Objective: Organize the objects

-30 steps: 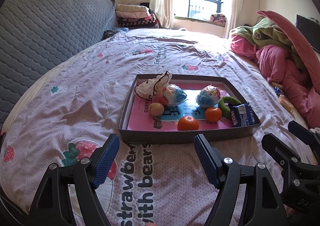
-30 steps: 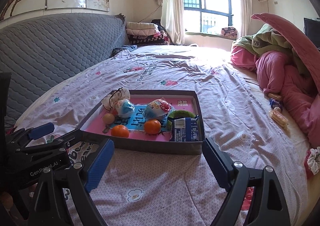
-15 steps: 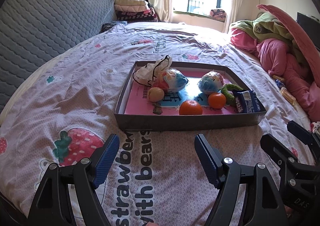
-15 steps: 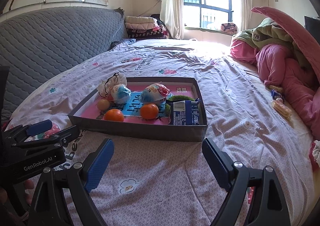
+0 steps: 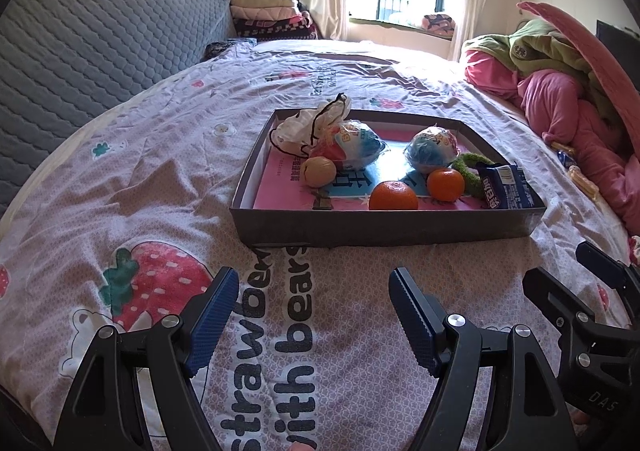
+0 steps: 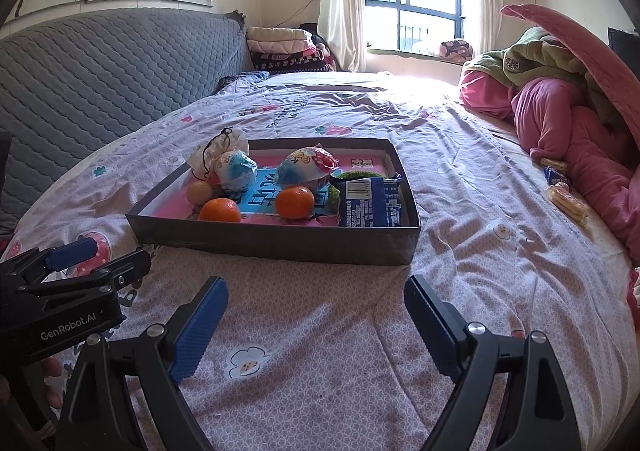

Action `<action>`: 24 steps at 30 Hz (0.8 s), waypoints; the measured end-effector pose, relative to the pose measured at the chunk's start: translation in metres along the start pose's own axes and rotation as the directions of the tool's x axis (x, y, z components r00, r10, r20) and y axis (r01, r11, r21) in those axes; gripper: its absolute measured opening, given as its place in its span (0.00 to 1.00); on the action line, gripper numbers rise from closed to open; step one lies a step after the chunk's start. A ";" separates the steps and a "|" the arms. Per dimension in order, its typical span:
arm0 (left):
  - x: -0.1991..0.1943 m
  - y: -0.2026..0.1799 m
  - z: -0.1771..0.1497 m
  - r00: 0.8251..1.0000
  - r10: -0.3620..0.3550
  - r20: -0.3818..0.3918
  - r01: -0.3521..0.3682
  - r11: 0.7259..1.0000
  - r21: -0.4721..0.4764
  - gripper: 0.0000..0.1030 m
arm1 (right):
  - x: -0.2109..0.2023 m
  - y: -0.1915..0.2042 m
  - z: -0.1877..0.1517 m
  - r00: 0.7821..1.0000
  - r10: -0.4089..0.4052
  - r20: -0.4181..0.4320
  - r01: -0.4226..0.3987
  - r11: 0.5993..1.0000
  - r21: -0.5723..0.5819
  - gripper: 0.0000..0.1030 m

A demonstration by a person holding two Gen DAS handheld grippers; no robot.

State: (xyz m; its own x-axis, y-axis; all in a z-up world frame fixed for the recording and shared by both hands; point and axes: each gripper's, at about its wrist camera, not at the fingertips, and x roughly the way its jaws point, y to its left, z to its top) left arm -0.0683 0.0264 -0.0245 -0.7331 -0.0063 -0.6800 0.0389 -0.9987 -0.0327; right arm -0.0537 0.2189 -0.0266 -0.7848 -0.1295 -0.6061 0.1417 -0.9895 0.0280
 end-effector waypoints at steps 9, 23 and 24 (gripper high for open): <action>0.010 -0.002 -0.005 1.000 0.005 -0.007 -0.005 1.000 0.004 0.76 | 0.007 0.000 -0.007 1.000 0.003 0.001 -0.003 1.000 0.002 0.87; 0.023 -0.001 -0.013 1.000 -0.001 -0.013 0.001 1.000 0.000 0.76 | 0.017 0.000 -0.017 1.000 -0.002 -0.009 0.002 1.000 0.006 0.87; 0.024 -0.001 -0.013 1.000 0.001 -0.015 -0.001 1.000 0.003 0.76 | 0.017 0.000 -0.018 1.000 -0.002 -0.008 0.002 1.000 0.010 0.87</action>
State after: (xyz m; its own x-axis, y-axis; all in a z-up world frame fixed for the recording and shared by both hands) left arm -0.0771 0.0284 -0.0504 -0.7229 -0.0067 -0.6910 0.0379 -0.9988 -0.0300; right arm -0.0563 0.2182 -0.0508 -0.7805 -0.1271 -0.6121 0.1344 -0.9903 0.0343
